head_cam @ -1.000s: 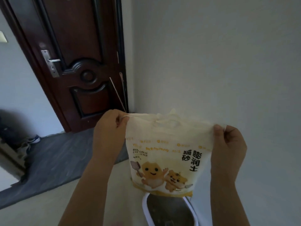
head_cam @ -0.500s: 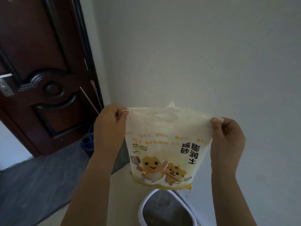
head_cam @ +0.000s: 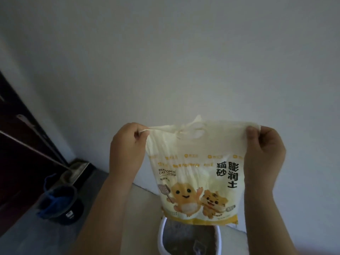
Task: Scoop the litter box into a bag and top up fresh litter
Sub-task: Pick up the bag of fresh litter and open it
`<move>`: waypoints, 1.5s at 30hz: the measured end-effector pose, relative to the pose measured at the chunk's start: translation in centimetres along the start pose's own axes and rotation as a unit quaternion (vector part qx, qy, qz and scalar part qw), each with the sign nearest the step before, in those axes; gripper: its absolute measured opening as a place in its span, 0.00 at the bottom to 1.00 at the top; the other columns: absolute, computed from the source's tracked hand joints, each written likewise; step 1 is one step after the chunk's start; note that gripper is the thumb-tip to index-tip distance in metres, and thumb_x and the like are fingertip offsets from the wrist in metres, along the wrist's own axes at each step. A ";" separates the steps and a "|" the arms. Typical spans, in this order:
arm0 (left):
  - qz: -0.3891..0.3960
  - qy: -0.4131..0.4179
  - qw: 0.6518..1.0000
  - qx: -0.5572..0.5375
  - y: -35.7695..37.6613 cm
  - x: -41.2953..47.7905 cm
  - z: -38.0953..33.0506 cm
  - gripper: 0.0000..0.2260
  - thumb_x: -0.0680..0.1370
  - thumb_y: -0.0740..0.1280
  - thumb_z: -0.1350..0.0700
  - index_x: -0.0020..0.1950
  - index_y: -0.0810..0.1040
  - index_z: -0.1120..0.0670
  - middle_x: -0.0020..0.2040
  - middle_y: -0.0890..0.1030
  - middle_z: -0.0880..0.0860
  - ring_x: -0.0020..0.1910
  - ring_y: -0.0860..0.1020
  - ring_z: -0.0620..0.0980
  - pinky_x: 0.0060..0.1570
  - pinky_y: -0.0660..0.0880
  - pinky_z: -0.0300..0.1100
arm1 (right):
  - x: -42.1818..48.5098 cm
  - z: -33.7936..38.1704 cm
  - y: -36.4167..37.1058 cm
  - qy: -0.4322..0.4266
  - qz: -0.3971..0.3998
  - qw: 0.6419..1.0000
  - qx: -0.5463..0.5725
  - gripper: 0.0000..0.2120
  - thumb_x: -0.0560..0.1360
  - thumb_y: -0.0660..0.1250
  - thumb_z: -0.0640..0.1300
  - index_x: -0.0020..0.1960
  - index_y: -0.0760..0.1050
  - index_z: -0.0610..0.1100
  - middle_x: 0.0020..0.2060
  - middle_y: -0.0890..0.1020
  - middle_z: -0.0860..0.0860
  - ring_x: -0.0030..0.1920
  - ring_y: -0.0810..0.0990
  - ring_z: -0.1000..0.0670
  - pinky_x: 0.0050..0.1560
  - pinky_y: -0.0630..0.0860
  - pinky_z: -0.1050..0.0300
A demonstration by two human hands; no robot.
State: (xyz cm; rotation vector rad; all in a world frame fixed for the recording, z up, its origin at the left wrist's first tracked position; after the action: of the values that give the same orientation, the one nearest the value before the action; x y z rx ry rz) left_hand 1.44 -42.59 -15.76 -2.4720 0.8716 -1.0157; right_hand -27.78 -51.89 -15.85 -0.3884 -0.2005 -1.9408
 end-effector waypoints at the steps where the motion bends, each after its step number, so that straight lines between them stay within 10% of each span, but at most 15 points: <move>1: 0.015 0.007 1.000 -0.004 -0.4 0.2 0.7 0.03 0.75 0.67 0.60 0.43 0.80 0.55 0.41 0.79 0.45 0.40 0.76 0.44 0.39 0.68 0.30 | -1.3 0.0 0.2 0.009 -0.011 1.000 -0.005 0.06 0.77 0.64 0.46 0.44 0.76 0.46 0.35 0.77 0.56 0.34 0.73 0.59 0.35 0.69 0.69; 22: 0.215 0.045 0.970 -0.107 7.0 -7.4 -1.2 0.03 0.76 0.66 0.58 0.44 0.79 0.55 0.41 0.79 0.47 0.40 0.76 0.45 0.38 0.70 0.36 | -12.5 -4.1 -11.8 0.080 -0.146 0.981 -0.103 0.04 0.75 0.68 0.43 0.42 0.78 0.45 0.36 0.81 0.53 0.37 0.77 0.56 0.38 0.73 0.62; 35: 0.409 0.095 0.903 -0.095 17.7 -23.4 -4.9 0.02 0.77 0.68 0.58 0.44 0.77 0.53 0.40 0.79 0.46 0.41 0.76 0.40 0.39 0.70 0.29 | -16.5 -13.4 -24.2 0.175 -0.230 0.944 -0.158 0.05 0.75 0.67 0.43 0.40 0.77 0.47 0.34 0.80 0.52 0.33 0.75 0.55 0.33 0.70 0.67; 39: 0.447 0.110 0.881 -0.112 20.1 -25.4 -6.1 0.02 0.77 0.68 0.58 0.44 0.77 0.54 0.41 0.78 0.47 0.41 0.76 0.40 0.38 0.69 0.27 | -18.3 -14.7 -26.6 0.204 -0.266 0.926 -0.175 0.04 0.75 0.67 0.43 0.41 0.78 0.47 0.34 0.80 0.51 0.35 0.78 0.49 0.36 0.74 0.55; 45: 0.524 0.159 0.823 -0.150 24.6 -26.8 -8.2 0.03 0.77 0.67 0.58 0.44 0.76 0.51 0.40 0.77 0.43 0.41 0.76 0.37 0.38 0.70 0.27 | -20.7 -14.4 -28.1 0.204 -0.354 0.890 -0.204 0.05 0.75 0.68 0.41 0.41 0.78 0.46 0.31 0.78 0.55 0.31 0.73 0.59 0.33 0.70 0.67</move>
State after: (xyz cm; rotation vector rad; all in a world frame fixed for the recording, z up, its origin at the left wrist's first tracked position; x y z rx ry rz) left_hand -29.61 -44.42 -36.35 -1.5040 2.2675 -0.8629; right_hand -48.83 -27.56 -35.60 -0.1702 0.4087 -2.7471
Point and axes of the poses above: each hand's wrist, its own x-axis towards the middle knuckle, its own y-axis out of the palm, z = x × y, the point moved 6 cm from there along x, towards the middle knuckle
